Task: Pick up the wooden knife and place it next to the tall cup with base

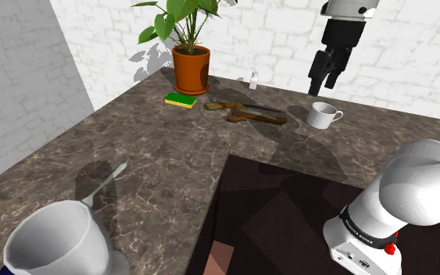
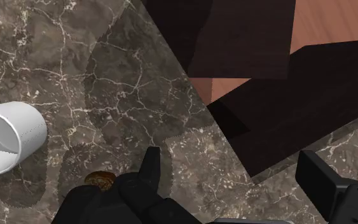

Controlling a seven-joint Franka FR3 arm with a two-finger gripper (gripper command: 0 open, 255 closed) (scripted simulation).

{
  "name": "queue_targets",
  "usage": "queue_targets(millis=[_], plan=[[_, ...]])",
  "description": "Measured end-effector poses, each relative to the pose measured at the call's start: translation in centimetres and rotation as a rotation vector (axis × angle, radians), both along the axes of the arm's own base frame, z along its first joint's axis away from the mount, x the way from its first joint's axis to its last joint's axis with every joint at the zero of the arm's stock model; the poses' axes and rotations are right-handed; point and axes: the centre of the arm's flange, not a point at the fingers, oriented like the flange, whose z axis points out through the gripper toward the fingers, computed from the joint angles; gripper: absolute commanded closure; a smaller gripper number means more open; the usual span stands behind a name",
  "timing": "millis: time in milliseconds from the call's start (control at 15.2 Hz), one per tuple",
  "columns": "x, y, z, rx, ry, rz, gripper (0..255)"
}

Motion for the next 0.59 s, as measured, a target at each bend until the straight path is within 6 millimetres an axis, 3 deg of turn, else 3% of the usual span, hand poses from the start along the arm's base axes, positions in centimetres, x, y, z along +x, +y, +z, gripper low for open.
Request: queue_targets(millis=[264, 594], plan=[[1.6, -1.1, -1.5, -0.003, -0.007, 0.042, 0], [5.9, -3.3, -5.9, -0.009, -0.026, 0.142, 0]])
